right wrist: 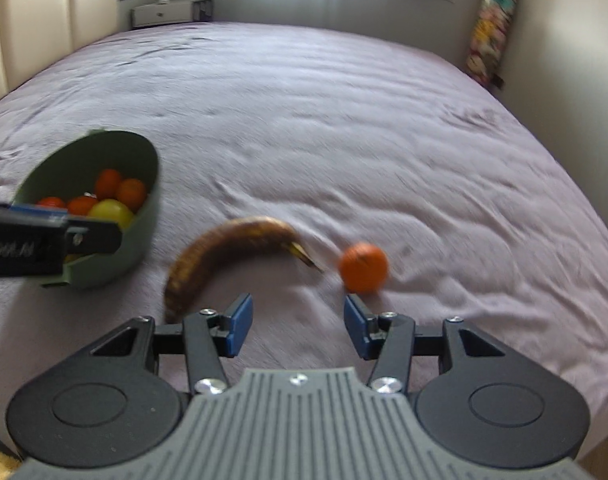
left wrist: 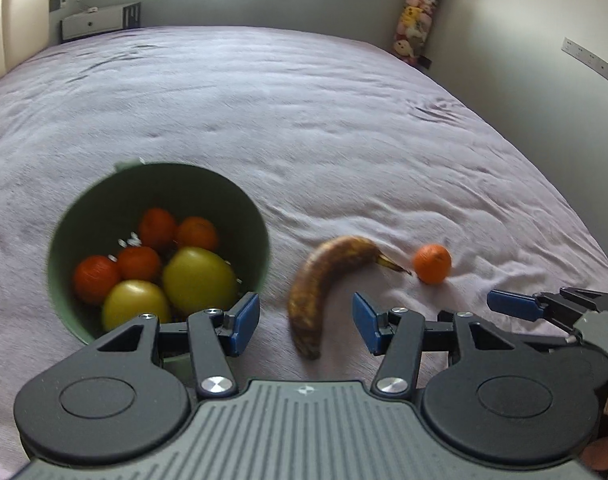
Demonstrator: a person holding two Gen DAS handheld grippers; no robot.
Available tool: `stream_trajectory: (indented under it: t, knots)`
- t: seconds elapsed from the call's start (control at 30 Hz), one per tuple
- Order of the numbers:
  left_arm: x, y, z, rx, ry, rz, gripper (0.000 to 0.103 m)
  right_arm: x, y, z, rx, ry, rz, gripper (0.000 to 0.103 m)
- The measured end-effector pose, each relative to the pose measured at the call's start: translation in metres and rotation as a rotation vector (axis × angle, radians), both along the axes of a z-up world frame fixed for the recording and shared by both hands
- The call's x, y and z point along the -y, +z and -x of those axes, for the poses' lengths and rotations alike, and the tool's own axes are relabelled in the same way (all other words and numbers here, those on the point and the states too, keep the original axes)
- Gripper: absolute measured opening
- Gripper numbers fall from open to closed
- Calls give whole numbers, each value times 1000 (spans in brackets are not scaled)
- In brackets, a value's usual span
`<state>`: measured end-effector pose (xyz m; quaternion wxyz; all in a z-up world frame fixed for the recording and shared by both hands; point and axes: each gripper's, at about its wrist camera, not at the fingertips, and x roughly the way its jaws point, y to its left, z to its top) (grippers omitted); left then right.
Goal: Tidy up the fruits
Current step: 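Move both open tools back toward the banana and last mandarin, then grasp the last mandarin with the right tool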
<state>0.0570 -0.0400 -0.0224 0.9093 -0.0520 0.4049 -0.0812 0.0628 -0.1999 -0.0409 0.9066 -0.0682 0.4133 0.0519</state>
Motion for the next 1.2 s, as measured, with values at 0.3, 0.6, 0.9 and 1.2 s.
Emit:
stream_trajectory:
  t: [0.3,0.6,0.9,1.2]
  knots:
    - [21,-30,-1,28,-31,-128,63,32,-30,-16,-34,-143,-58,49]
    - [40,-57,-11,8,-18,-171,62,36,-40,-35,7,-179,-114,49]
    - [52,-77,-26,10,32,-241,61,51,-49,-50,87,-232,-132,49]
    - [72,-89,-31,36,-7,-339,60,59,-65,-68,56,-265,-235,49]
